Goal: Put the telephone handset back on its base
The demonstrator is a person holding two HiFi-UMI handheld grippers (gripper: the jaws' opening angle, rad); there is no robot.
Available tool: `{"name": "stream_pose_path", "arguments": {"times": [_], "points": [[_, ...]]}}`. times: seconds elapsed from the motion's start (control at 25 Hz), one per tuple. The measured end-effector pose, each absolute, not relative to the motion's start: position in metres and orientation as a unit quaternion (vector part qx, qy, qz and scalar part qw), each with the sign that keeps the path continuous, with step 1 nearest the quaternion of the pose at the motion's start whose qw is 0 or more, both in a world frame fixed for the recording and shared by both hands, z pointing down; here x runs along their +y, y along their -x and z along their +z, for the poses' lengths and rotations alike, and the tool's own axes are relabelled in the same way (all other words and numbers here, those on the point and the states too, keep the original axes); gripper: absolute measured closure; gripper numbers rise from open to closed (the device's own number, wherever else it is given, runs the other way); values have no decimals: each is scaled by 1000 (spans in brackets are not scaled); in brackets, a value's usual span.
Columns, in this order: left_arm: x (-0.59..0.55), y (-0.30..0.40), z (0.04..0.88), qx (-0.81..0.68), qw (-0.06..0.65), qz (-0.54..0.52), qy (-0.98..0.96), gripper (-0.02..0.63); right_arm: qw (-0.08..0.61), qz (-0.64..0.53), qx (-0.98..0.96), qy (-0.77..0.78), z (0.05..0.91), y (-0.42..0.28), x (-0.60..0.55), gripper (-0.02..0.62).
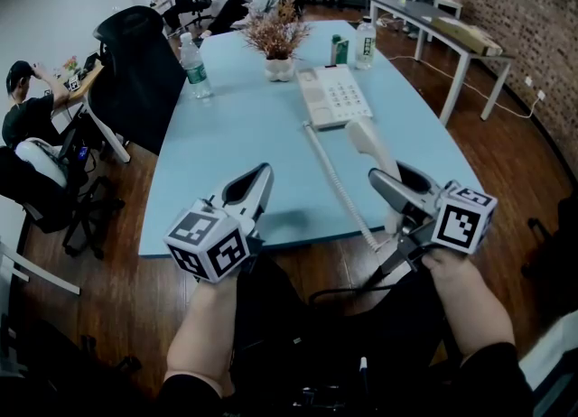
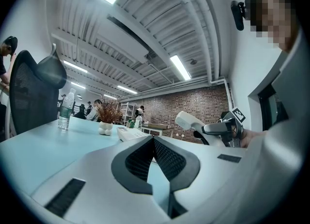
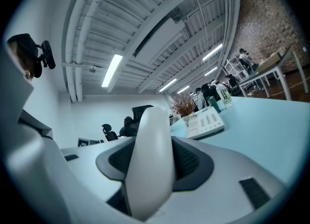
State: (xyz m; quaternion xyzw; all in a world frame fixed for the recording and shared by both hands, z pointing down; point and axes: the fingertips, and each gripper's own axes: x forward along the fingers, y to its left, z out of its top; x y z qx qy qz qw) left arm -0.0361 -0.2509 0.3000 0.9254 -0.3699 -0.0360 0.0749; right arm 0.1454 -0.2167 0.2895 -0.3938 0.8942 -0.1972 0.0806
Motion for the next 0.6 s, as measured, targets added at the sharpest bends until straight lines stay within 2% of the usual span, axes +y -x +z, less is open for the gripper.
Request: {"name": "stream_pose_path", "arguments": {"times": [0.6], "points": [[-254,36,303,-369,77,-33,-926,609,75,-206,888,404,299,-151,-226,357]]}}
